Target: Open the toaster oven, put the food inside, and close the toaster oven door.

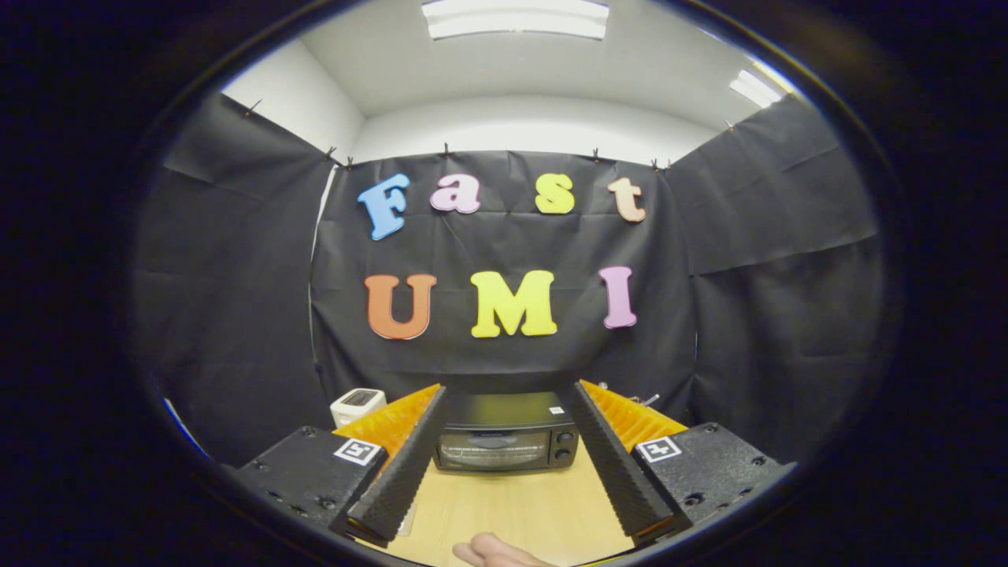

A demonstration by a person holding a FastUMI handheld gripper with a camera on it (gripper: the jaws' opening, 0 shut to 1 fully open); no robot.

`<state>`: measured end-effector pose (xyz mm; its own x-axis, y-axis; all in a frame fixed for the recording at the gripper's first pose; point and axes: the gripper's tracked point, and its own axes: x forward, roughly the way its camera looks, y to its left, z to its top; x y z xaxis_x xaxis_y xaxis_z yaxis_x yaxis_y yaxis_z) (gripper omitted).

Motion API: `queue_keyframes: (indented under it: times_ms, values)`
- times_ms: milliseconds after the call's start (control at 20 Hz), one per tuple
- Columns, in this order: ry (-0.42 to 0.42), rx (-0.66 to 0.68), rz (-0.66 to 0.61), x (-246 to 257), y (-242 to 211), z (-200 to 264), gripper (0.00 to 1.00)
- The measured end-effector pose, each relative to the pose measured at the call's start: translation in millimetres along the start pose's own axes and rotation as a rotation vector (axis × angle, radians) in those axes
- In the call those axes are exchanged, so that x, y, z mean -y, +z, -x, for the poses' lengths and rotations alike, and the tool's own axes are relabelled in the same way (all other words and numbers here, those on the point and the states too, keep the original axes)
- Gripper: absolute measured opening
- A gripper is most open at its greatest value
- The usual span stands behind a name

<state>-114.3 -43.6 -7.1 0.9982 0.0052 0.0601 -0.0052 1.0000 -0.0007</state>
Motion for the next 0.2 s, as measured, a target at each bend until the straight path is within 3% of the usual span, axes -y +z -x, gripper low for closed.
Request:
queue_keyframes:
  times_ms: [200]
  values:
    - [0.008,-0.010,0.019,0.1,-9.1,5.8,1.00]
